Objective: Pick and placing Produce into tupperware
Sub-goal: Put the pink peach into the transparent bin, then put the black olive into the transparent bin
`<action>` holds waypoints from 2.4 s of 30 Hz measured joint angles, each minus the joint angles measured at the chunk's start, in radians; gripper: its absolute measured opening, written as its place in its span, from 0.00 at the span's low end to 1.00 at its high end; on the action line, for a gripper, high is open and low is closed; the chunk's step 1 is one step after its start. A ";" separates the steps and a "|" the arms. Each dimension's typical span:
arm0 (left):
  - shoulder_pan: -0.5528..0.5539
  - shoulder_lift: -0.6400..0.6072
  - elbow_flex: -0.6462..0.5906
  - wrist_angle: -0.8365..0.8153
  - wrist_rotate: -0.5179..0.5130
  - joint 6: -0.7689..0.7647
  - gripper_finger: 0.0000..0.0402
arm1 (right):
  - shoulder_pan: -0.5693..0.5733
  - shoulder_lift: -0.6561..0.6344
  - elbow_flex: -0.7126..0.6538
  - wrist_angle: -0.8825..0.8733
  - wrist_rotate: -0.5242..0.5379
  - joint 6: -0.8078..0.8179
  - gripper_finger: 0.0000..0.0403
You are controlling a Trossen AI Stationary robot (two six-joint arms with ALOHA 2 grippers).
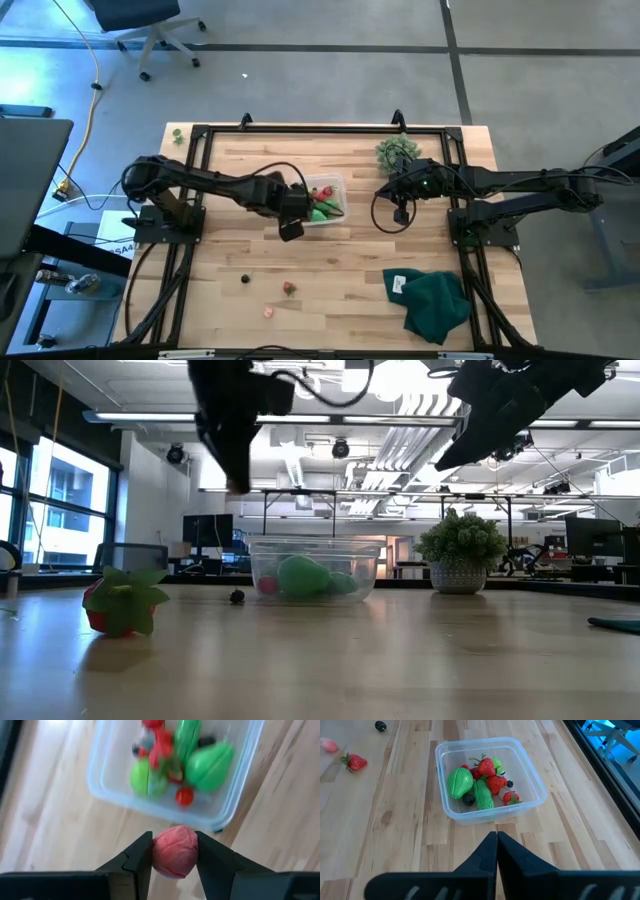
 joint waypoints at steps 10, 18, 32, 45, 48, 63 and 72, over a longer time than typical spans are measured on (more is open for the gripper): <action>0.068 0.022 -0.011 0.177 0.059 0.095 0.31 | 0.000 0.000 0.000 0.000 0.000 0.000 0.00; 0.100 0.098 -0.012 0.245 0.167 0.123 0.31 | 0.000 0.000 0.000 0.000 0.000 0.000 0.00; 0.119 0.187 -0.015 0.274 0.182 0.123 0.31 | 0.000 0.000 0.000 -0.001 0.000 0.000 0.00; 0.118 0.199 -0.013 0.278 0.179 0.123 0.31 | 0.000 0.000 0.000 0.000 0.000 0.000 0.00; 0.118 0.199 -0.013 0.279 0.166 0.123 0.33 | 0.000 0.000 0.000 0.000 0.000 0.000 0.00; 0.118 0.192 -0.011 0.257 0.163 0.170 0.52 | 0.000 0.000 0.000 0.000 0.000 0.000 0.00; 0.118 0.183 0.129 0.039 0.184 0.183 0.52 | 0.000 0.000 0.000 0.000 0.000 0.000 0.00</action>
